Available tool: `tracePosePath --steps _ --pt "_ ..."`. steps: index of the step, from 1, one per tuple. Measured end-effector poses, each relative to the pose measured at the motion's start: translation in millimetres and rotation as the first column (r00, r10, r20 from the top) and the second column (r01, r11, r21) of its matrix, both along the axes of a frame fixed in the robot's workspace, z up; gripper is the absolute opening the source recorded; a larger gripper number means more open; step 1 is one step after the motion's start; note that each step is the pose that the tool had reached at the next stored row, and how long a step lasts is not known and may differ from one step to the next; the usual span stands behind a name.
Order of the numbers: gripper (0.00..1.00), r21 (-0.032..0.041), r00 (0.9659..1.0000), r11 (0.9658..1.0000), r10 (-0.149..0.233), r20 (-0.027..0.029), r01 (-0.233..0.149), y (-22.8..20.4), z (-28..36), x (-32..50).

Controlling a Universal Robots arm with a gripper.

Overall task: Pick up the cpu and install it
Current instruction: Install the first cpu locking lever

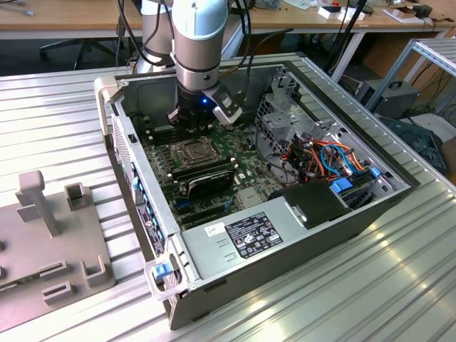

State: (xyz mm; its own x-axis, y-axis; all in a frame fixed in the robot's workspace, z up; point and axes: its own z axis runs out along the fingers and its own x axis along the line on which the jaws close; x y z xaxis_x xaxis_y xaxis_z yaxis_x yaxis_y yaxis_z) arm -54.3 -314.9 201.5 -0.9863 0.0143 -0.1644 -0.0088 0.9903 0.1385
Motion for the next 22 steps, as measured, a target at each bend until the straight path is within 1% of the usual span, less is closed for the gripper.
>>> tracePosePath --steps 9,14,19,22 --pt "0.11 0.0000 1.0000 1.0000 0.000 0.0002 0.000 -0.3 -0.5 2.5" --pt "0.11 0.0008 1.0000 1.0000 0.000 0.0005 0.000 -0.2 -1.7 2.7" --pt "0.11 0.0001 1.0000 1.0000 0.000 0.0000 0.000 -0.3 -1.8 2.6" --pt "0.11 0.0033 1.0000 1.0000 0.000 0.0001 0.000 -0.3 -2.1 2.6"
